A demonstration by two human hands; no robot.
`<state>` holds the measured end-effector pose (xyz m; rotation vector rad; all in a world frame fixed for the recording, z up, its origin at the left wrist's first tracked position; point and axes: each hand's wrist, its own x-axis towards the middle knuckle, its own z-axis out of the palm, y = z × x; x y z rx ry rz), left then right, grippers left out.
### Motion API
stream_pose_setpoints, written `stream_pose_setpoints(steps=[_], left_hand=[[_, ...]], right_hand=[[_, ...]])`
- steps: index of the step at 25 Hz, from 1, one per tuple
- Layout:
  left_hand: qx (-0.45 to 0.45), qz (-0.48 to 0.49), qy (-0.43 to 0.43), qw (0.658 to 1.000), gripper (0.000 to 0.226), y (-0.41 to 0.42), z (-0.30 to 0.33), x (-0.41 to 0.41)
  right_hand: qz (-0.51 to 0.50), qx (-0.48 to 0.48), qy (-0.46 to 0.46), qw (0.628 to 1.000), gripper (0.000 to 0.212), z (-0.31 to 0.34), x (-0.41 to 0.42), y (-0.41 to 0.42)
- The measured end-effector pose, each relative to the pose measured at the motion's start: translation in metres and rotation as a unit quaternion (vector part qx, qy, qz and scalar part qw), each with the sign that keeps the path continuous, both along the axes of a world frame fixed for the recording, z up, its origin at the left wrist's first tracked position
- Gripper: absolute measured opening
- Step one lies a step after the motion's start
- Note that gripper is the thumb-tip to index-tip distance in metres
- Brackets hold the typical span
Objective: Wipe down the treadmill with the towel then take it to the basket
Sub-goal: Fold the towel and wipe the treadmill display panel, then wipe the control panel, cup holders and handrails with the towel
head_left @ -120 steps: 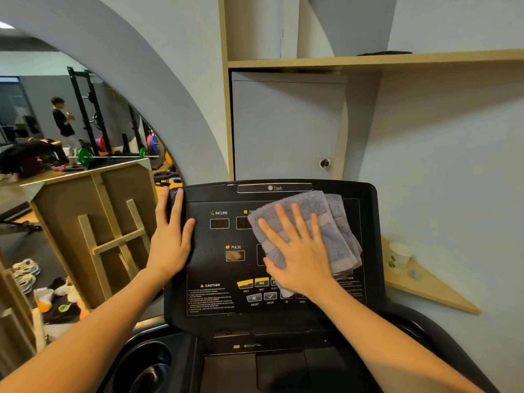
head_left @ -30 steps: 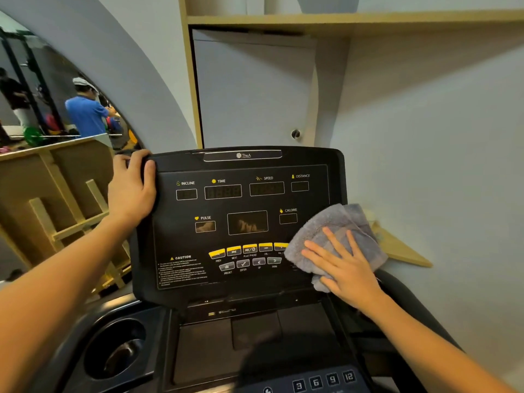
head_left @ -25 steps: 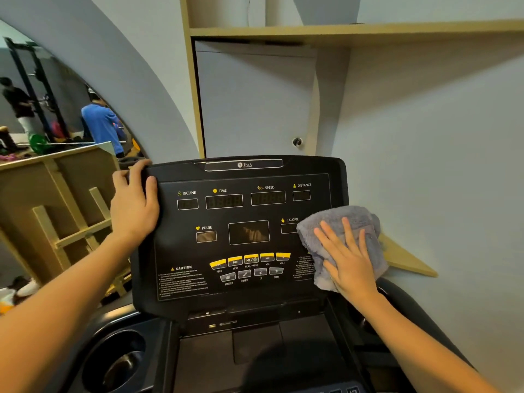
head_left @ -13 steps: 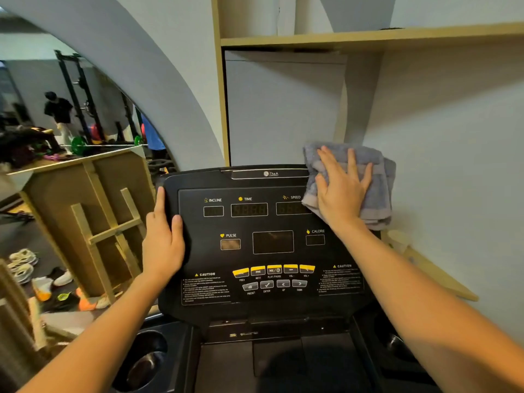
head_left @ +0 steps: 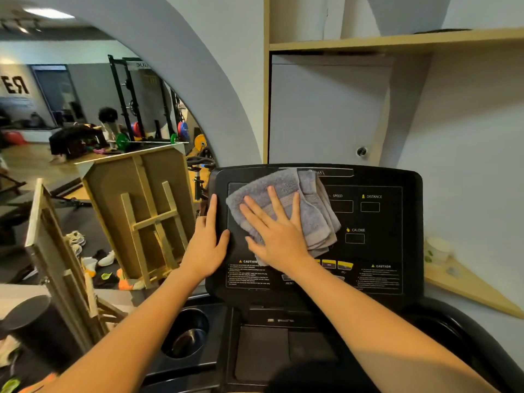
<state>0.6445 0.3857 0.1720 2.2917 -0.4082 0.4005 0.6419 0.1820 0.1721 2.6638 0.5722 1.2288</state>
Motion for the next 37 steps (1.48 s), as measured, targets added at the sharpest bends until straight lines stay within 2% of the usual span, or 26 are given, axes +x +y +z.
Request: stream_pose_setpoints(steps=[5, 7, 8, 10, 12, 15, 17, 23, 28, 32, 37], left_hand=[[0.024, -0.002, 0.025, 0.999, 0.084, 0.008, 0.003, -0.011], [0.034, -0.006, 0.033, 0.999, 0.082, 0.014, 0.006, -0.018], [0.038, -0.011, 0.035, 0.999, 0.081, 0.018, 0.007, -0.021], [0.048, -0.019, 0.03, 0.998, 0.079, 0.026, 0.008, -0.027], [0.054, -0.021, 0.025, 0.998, 0.077, 0.034, 0.01, -0.032], [0.076, -0.03, 0.01, 0.997, 0.073, 0.04, 0.012, -0.053], [0.09, -0.028, 0.006, 0.996, 0.071, 0.04, 0.018, -0.069], [0.111, -0.013, -0.022, 0.993, 0.064, 0.029, 0.035, -0.129], [0.14, 0.007, -0.021, 0.99, 0.062, 0.021, 0.017, -0.185], [0.164, 0.022, 0.013, 0.986, 0.062, 0.011, -0.015, -0.232], [0.176, -0.003, 0.071, 0.982, 0.065, 0.015, -0.073, -0.264]], right_hand=[[-0.006, 0.02, 0.07, 0.997, 0.089, 0.002, -0.01, 0.001], [0.048, 0.077, 0.104, 0.99, 0.083, 0.014, -0.019, -0.003], [0.079, 0.138, 0.125, 0.979, 0.077, 0.021, -0.026, -0.006], [0.112, 0.289, 0.162, 0.937, 0.066, 0.038, -0.047, -0.014], [0.101, 0.407, 0.149, 0.895, 0.056, 0.058, -0.071, -0.023], [0.072, 0.552, 0.103, 0.824, 0.047, 0.074, -0.106, -0.049], [0.043, 0.61, 0.071, 0.788, 0.044, 0.08, -0.126, -0.07], [-0.013, 0.652, 0.016, 0.758, 0.039, 0.089, -0.197, -0.134], [-0.024, 0.644, 0.059, 0.762, 0.033, 0.062, -0.258, -0.17], [-0.03, 0.634, 0.108, 0.765, 0.031, 0.03, -0.296, -0.18], [-0.042, 0.582, 0.152, 0.798, 0.035, -0.01, -0.323, -0.178]])
